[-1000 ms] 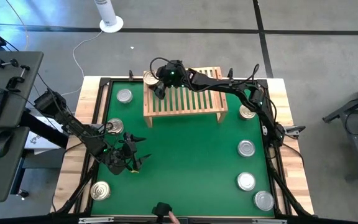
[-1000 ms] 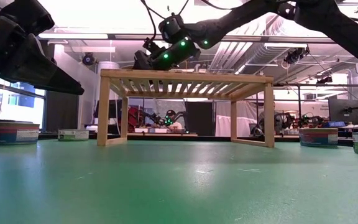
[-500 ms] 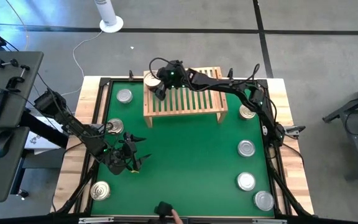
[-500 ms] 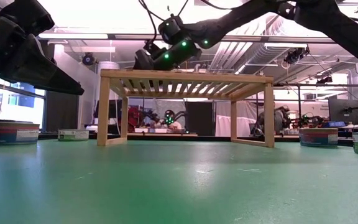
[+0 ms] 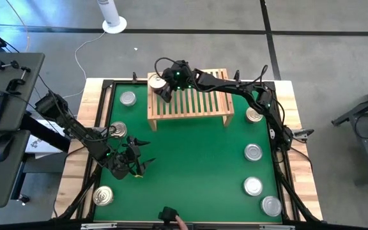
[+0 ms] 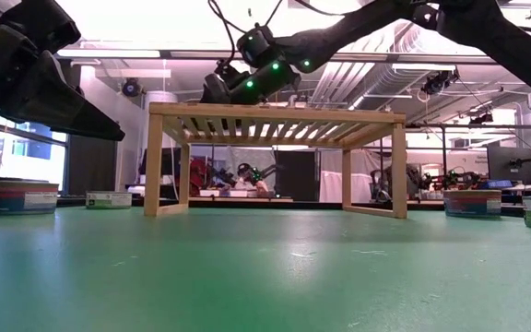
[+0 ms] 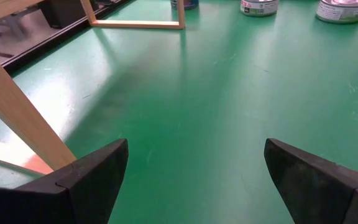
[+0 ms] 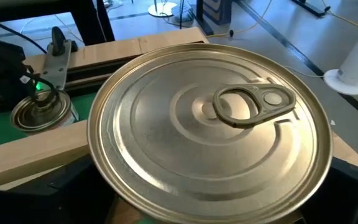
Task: Stack canned seafood by type on shelf
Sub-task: Put the center blue tuna can on the shelf
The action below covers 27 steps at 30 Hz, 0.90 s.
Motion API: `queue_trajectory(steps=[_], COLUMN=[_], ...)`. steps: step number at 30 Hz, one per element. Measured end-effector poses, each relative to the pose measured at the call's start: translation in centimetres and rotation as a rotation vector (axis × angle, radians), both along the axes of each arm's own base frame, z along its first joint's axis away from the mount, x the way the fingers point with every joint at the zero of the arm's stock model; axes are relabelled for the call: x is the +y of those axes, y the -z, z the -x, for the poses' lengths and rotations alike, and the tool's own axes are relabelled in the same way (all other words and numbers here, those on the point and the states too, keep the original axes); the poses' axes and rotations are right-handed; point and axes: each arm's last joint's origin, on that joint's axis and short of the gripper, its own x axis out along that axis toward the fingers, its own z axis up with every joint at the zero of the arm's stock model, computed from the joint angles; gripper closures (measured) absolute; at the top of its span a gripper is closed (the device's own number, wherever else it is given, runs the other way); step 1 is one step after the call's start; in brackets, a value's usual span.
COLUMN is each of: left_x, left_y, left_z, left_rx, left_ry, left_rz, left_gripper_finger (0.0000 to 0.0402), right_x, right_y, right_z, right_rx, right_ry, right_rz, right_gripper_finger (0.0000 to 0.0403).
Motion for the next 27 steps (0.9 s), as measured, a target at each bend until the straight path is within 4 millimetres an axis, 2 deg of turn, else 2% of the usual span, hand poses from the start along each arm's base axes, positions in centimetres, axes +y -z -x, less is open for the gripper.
queue_trajectory(steps=[6, 17, 27], left_x=[0.00, -0.43, -0.50], left_y=[0.00, 0.19, 0.23], left_z=[0.00, -0.04, -0.04], left_rx=[0.000, 0.057, 0.068], left_ry=[0.000, 0.099, 0.115], left_rz=[0.001, 0.123, 0.136], left_gripper_finger=[0.0037, 0.0037, 0.0037], right_x=[0.10, 0.12, 0.12], right_y=[0.01, 0.01, 0.01], right_z=[-0.03, -0.04, -0.04], right_rx=[-0.003, -0.004, -0.004], right_ry=[-0.014, -0.014, -0.013], right_rz=[-0.013, -0.013, -0.016], right_gripper_finger=[0.0003, 0.0003, 0.0003])
